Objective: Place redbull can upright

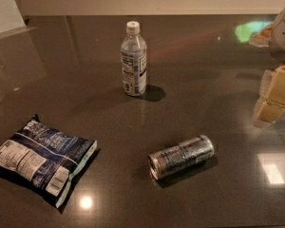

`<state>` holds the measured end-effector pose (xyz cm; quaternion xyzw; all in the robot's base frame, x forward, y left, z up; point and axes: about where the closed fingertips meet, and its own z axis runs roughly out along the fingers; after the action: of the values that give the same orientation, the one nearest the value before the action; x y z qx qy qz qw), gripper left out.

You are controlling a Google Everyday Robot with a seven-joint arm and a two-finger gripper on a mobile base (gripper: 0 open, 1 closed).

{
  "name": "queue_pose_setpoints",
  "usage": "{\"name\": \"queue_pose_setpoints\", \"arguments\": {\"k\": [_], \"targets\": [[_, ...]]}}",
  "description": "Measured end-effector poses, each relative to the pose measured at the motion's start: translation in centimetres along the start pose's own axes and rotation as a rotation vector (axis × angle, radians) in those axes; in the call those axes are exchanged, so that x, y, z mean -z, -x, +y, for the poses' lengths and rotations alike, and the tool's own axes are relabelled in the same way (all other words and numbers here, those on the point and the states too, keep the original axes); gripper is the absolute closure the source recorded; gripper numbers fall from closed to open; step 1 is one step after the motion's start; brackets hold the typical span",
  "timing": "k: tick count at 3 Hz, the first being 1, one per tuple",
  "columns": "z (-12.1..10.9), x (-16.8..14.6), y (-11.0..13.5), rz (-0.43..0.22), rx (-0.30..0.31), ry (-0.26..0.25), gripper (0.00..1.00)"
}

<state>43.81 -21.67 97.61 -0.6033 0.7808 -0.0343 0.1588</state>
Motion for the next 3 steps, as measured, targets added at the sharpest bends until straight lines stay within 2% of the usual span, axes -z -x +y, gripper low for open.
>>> {"name": "queue_pose_setpoints", "arguments": {"k": [2, 3], "targets": [[0.1, 0.0, 0.2, -0.003, 0.010, 0.003, 0.00], [2.2, -1.5, 1.1, -0.005, 0.097, 0.061, 0.00]]}}
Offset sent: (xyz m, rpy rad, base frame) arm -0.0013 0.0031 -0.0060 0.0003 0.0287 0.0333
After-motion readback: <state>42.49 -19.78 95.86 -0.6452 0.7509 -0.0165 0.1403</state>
